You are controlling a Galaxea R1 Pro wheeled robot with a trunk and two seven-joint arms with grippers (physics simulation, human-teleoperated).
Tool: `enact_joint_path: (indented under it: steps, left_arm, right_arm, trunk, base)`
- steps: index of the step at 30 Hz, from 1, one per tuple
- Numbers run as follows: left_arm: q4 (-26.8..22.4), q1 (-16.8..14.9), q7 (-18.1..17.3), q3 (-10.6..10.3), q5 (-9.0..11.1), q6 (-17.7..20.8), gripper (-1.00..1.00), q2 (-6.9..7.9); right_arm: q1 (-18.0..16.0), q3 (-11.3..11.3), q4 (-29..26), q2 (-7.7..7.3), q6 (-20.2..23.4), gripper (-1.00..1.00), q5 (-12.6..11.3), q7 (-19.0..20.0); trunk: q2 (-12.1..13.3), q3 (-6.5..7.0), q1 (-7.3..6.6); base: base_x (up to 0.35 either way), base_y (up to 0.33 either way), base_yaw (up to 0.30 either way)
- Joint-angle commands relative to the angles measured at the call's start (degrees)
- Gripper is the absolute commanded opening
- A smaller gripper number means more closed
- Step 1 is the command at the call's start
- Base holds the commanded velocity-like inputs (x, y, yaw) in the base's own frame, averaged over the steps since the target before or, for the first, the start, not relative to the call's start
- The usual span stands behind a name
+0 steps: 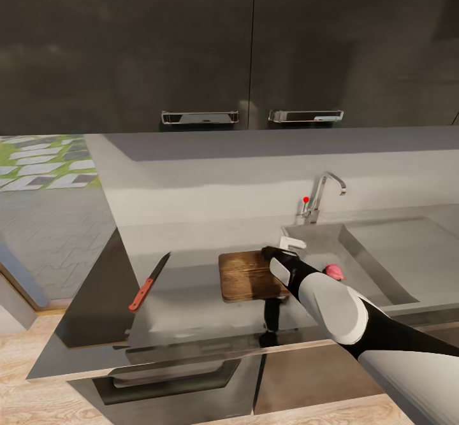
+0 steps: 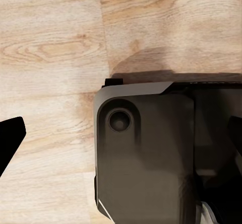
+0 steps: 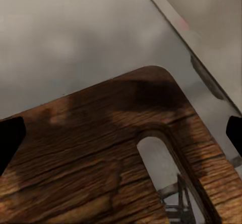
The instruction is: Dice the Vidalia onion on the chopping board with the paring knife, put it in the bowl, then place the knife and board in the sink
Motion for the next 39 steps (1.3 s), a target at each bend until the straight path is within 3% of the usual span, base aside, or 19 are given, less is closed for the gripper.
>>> enact_joint_path:
  steps: [1, 13, 29, 39]
  left_arm:
    - [-0.07, 0.0, -0.04, 0.01, -0.03, -0.04, 1.0, 0.01]
    - [-0.02, 0.0, -0.04, 0.01, -0.03, -0.04, 1.0, 0.01]
    - [0.03, 0.0, -0.04, 0.01, -0.03, -0.04, 1.0, 0.01]
    - [0.03, 0.0, -0.04, 0.01, -0.03, -0.04, 1.0, 0.01]
  right_arm:
    - [-0.05, -0.45, -0.04, 0.03, 0.1, 1.0, 0.76, 0.94]
    - [-0.05, -0.49, -0.11, 0.03, -1.87, 1.0, 1.53, 9.31]
    - [-0.05, 1.11, 0.03, 0.03, -10.75, 1.0, 1.6, 10.36]
    - [-0.05, 1.17, 0.54, 0.03, -14.8, 1.0, 1.66, 14.1]
  trunk:
    - [-0.11, -0.11, 0.03]
    - [-0.11, -0.11, 0.03]
    - [-0.11, -0.11, 0.03]
    - [-0.11, -0.11, 0.03]
  base:
    - [0.0, 0.0, 0.0]
    - [0.0, 0.0, 0.0]
    - [0.0, 0.0, 0.0]
    - [0.0, 0.0, 0.0]
